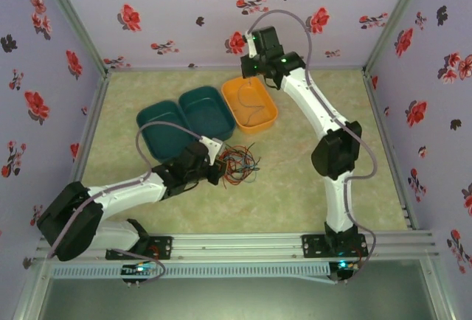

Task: Untangle the cables

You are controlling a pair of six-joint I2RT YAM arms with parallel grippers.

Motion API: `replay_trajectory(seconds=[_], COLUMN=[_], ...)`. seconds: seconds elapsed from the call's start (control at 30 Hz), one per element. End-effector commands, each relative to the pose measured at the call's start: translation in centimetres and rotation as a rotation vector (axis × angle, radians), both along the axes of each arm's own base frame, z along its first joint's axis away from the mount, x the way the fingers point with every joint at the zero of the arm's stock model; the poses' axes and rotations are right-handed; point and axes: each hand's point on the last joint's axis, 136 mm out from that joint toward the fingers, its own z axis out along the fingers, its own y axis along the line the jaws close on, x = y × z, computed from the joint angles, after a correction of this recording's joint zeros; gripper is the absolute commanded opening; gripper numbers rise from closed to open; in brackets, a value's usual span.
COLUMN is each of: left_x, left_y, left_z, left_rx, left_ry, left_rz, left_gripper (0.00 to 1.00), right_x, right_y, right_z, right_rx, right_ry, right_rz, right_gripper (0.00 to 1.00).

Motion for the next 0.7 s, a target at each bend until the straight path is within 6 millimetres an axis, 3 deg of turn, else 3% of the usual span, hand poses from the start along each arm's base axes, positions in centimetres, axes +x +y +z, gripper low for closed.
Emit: replay_trajectory(seconds=[0.0,0.4,0.67], left_x=[0.3,0.3,0.4], left_y=[-0.9,-1.1,-1.3], left_z=[1.8,0.9,0.7], left_rx=[-0.054,-0.052,-0.052], left_ry=[-0.005,0.043,0.049], left_rz=[-0.004,0.01,0.012], left_gripper=[0.0,0.0,0.0], right_x=[0.1,-0.9,-2.2], right_y=[0.2,-1.3,-1.5], right_z=[-3.4,-13.0,-17.3], right_rx=[0.035,0.03,0.016], right_ry=[0.122,0.431,0.563], right_rz=[0.004,-0.107,-0.12], right_gripper=[0.0,0.0,0.0])
